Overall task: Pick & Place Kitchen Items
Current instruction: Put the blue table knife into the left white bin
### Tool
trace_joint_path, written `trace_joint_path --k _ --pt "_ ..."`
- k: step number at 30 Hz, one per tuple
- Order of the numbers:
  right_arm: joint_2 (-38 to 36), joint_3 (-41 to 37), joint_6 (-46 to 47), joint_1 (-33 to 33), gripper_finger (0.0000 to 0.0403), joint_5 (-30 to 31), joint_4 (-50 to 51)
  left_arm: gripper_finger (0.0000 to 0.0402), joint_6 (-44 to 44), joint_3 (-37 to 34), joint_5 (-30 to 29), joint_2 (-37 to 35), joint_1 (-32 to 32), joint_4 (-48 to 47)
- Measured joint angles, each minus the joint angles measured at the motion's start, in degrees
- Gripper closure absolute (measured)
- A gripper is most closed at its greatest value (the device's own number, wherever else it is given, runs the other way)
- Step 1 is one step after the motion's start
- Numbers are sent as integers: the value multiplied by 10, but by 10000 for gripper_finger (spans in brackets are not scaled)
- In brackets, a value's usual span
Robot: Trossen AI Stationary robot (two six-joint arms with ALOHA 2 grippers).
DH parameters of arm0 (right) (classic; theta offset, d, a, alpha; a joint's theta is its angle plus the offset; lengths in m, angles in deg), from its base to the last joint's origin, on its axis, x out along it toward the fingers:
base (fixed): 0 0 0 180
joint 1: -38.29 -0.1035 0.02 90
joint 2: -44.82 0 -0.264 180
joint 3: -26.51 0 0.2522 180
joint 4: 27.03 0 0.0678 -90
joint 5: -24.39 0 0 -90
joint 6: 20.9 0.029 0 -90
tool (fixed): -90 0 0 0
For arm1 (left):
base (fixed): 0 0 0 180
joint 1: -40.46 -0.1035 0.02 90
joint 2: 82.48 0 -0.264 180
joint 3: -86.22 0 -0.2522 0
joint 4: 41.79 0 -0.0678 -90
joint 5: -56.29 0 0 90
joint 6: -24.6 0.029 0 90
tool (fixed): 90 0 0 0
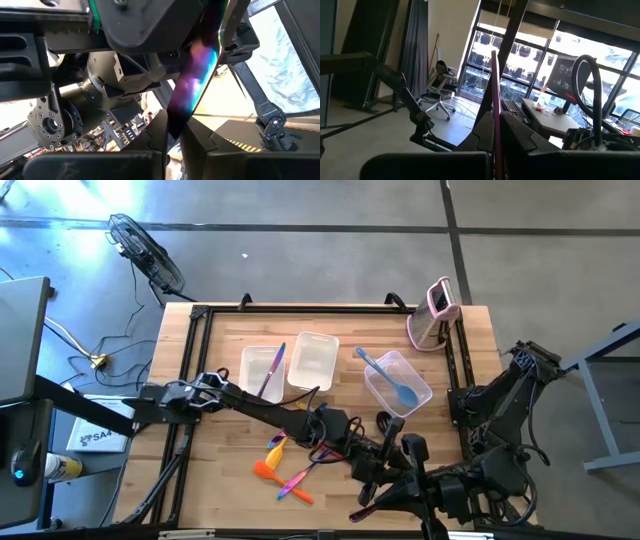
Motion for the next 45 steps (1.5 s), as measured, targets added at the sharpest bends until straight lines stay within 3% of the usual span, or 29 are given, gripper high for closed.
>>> trace_joint_path --k 11,28,34,39,45 --pt "0 0 21 0 388 -6 3 399 13 0 -22 0 1 2" --pt "0 0 31 -5 261 -3 7 401 2 0 -44 0 1 -2" --pt "0 0 -5 -12 241 17 7 401 1 0 -59 0 -1 -2" --pt "0 -1 -46 -25 236 69 6 401 -2 0 -56 0 -5 -7" --pt "1 -1 -93 -36 235 65 5 401 0 0 -64 0 -5 -10"
